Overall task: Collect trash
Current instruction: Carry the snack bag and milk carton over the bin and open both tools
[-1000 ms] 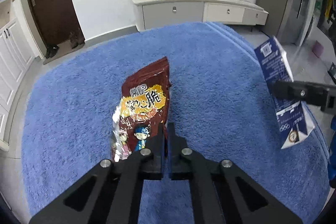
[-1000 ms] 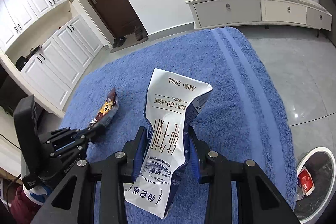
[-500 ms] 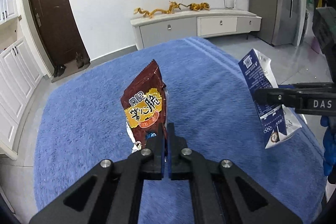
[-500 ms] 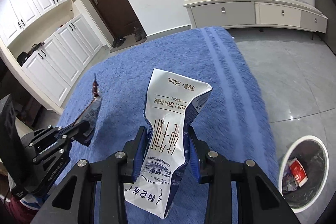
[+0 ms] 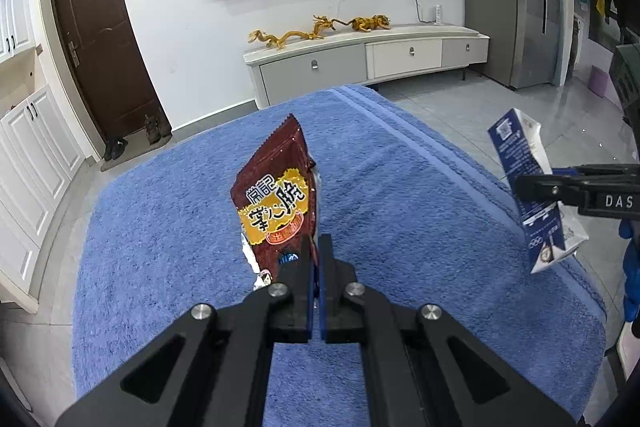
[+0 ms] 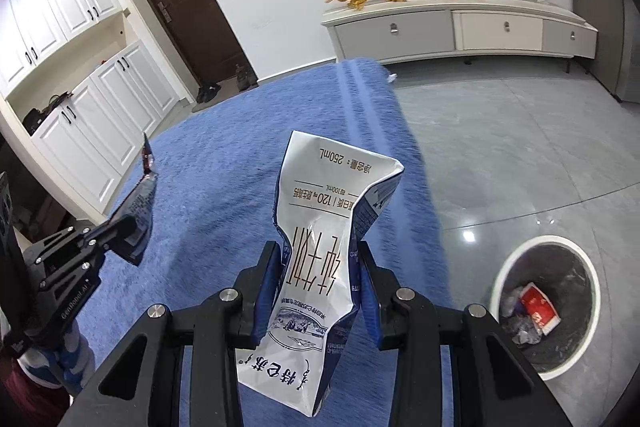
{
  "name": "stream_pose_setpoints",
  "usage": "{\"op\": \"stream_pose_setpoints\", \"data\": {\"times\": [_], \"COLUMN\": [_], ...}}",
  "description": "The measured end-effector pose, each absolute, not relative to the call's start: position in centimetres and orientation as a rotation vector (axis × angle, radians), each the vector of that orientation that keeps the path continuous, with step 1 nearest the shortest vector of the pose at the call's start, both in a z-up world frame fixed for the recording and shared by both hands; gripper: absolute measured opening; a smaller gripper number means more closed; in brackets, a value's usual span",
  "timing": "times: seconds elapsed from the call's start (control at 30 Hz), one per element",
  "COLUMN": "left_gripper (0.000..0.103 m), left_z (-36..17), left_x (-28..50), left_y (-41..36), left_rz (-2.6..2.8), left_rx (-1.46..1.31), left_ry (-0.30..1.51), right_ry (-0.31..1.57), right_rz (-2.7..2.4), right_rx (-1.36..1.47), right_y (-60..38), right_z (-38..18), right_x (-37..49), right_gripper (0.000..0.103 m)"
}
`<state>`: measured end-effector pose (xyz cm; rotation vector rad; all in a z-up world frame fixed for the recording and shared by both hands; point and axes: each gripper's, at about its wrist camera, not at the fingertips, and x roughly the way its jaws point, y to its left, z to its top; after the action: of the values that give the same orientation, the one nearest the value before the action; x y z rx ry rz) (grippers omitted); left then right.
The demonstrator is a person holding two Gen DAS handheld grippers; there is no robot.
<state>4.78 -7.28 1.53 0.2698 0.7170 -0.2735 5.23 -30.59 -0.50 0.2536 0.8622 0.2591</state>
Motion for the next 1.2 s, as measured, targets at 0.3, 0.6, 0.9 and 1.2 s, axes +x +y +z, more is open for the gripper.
{"op": "stream_pose_setpoints", "data": {"times": [0.3,0.6,0.9,1.2], "left_gripper": [0.001,0.001,0.001,0.001], "left_z": [2.3,2.4,1.2,-0.1], "left_x": [4.0,3.6,3.7,4.2], "left_y": [-11.2,-16.8,-23.1,-29.4], "left_rz": [-0.288,-0.337,-0.412,-0.490], "left_rx": [0.333,0.423,0.493,0.550], "left_ry": [0.694,0.675,0.699,0.718], "right_ry": [0.826,0.802,0.819,0.854], "right_rz": [0.187,0.109,0.045,-0.015], "right_rx": [0.266,0.327,0.415,0.499], "right_y": [-36.6,-42.7,-48.2,-52.5], "right_z": [-0.3,-1.7,-4.8,-8.1], "right_x": [3.5,1.8,0.3,-0.4], "right_gripper": [0.035,0.035,0.035,0.035]}}
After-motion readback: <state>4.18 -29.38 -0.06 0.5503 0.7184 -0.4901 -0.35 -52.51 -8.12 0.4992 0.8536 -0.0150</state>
